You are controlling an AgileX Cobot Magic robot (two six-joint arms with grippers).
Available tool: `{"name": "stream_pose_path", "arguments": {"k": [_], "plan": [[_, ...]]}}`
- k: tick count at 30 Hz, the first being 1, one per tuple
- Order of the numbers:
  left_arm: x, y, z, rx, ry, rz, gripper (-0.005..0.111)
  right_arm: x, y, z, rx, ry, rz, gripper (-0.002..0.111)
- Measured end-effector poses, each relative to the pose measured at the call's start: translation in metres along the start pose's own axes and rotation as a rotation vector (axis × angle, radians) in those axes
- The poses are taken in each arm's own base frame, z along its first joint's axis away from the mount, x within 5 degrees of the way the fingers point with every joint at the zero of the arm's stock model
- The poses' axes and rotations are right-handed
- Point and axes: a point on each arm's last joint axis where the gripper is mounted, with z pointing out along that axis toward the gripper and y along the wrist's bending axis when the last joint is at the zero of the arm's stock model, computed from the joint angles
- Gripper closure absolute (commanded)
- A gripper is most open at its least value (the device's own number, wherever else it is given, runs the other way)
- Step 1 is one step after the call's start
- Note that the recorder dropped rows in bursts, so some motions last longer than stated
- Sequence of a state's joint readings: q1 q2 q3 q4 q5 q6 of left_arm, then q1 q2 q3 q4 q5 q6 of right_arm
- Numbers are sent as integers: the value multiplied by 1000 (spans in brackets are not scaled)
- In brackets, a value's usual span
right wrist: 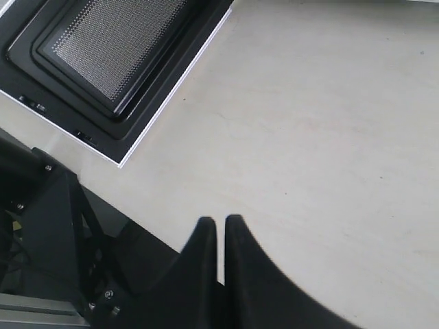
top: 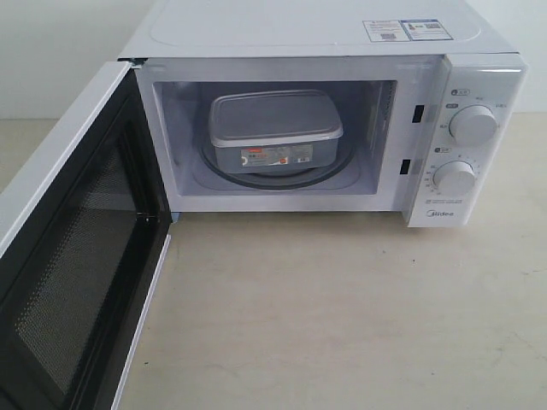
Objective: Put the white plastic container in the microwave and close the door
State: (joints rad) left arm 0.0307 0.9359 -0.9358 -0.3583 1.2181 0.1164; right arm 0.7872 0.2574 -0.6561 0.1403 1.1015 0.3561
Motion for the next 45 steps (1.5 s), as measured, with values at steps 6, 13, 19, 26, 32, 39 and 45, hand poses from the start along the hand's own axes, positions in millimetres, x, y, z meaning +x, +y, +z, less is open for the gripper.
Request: {"name": "stream_pose_path", "arguments": {"k": [6,13,19,26,32,39,45], "plan": [[0,0,0,0,0,0,102,0,0,0,-4,1,6,108],[0,0,0,0,0,0,102,0,1,0,-6,2,10,108],[0,0,0,0,0,0,102,0,1,0,-6,0,10,108],[0,0,0,0,0,0,102,-2,-4,-3,145,-120,28,108],[0,0,0,-1,0,0,102,-33,-5,-19,351,-694,50,108],[-5,1,0,-7,-52,1,102,-31,-38,3,591,-984,78,108],[-10,1,-1,-15,-113,2,102,0,-65,31,686,-968,3,108]]}}
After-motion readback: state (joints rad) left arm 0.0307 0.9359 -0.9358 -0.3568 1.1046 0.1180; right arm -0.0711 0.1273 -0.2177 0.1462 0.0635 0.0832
